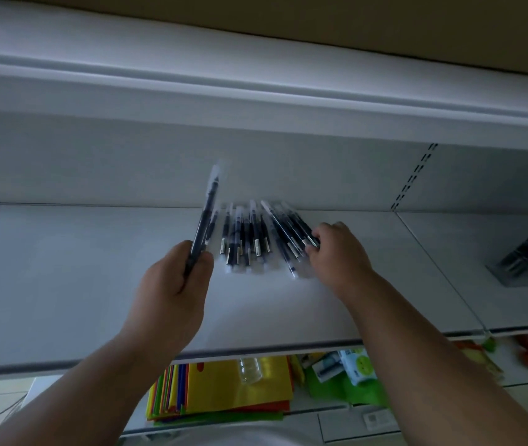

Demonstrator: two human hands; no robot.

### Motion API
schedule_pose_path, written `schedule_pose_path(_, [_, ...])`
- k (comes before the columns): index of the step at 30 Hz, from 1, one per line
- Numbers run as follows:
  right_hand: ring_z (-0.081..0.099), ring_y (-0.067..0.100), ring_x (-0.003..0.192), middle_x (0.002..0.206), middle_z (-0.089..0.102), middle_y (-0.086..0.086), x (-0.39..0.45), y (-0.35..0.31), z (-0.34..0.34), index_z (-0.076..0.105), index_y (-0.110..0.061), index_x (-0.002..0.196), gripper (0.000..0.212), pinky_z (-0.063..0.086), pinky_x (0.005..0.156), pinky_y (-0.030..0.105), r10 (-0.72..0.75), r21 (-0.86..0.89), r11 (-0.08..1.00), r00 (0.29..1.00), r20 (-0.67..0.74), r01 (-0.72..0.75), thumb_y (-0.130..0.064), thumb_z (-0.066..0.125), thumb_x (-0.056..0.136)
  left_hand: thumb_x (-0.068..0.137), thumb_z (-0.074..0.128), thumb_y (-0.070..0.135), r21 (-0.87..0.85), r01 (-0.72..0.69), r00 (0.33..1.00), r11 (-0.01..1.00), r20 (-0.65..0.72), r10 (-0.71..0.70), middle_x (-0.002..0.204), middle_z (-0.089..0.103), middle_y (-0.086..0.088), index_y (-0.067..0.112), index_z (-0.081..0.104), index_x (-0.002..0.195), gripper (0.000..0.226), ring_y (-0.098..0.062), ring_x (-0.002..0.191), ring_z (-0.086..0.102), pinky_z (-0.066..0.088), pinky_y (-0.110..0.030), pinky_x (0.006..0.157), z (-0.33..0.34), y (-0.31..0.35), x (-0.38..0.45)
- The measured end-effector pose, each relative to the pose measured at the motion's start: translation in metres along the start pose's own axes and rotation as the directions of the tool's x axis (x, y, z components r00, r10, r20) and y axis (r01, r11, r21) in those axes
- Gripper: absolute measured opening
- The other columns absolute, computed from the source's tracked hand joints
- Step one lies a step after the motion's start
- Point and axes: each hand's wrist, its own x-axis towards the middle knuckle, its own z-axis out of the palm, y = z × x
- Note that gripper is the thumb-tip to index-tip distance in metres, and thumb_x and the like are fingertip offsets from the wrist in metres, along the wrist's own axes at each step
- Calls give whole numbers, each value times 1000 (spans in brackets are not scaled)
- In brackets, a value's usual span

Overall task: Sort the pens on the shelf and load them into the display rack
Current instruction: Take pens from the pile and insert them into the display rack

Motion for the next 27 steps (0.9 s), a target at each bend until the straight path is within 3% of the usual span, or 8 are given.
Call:
schedule_pose_path(6, [61,30,100,106,67,9,4,-6,-2,63,-11,109,21,49,82,32,55,5,998,997,52,-55,-23,60,92,89,43,42,-5,15,999,1000,34,-15,54,40,-2,8,41,70,38,-12,47,31,29,-37,49,5,-4,-3])
schedule_pose_path(9, [63,30,92,97,68,11,0,-7,-4,66,-7,98,15,51,79,33,101,41,994,993,55,-104,-19,59,91,98,49,28,5,2,999,1000,45,-2,52,38,2,9,41,69,35,-11,46,31,27,-33,49,10,-3,-4])
schedule_pose_path(13, [63,22,75,79,68,4,-13,-1,-15,68,-11,92,12,48,68,28,174,331,927,984,34,-175,-20,61,90,96,46,28,-24,35,997,999,71,-33,51,38,3,12,41,68,32,-10,45,33,27,-32,49,17,0,-5])
schedule_pose_path(15, [55,13,56,64,63,0,-26,-2,-26,67,-11,87,7,42,57,25,188,618,761,978,85,-200,-14,62,91,95,46,30,-37,45,995,998,87,-41,52,39,3,15,41,67,32,-10,45,33,28,-33,49,23,2,-6])
schedule_pose_path(17, [49,12,48,63,64,3,-41,-4,-37,62,-6,84,8,37,49,25,156,826,521,976,155,-214,-4,59,91,97,46,31,-34,53,993,998,104,-49,54,42,0,14,43,68,33,-14,48,36,30,-34,50,30,5,-7])
schedule_pose_path(22, [48,19,50,84,67,17,-75,5,-56,55,-10,88,13,36,49,26,-43,949,28,948,316,-315,2,52,92,99,46,27,-65,76,990,995,121,-67,56,44,-1,13,44,69,33,-19,51,40,30,-32,51,54,17,-14])
schedule_pose_path(24, [47,18,49,86,67,18,-90,20,-62,55,-10,94,12,36,48,25,-93,941,-69,942,323,-330,1,54,89,99,47,25,-62,67,988,996,141,-58,57,45,-1,14,44,69,33,-19,51,40,29,-31,50,67,26,-20])
schedule_pose_path(27, [43,15,47,88,67,16,-112,48,-75,59,-12,105,24,33,45,22,-83,947,-100,951,298,-305,-1,57,84,99,46,27,-53,46,982,998,186,-35,58,46,-4,11,45,71,32,-21,54,42,31,-34,52,90,44,-31])
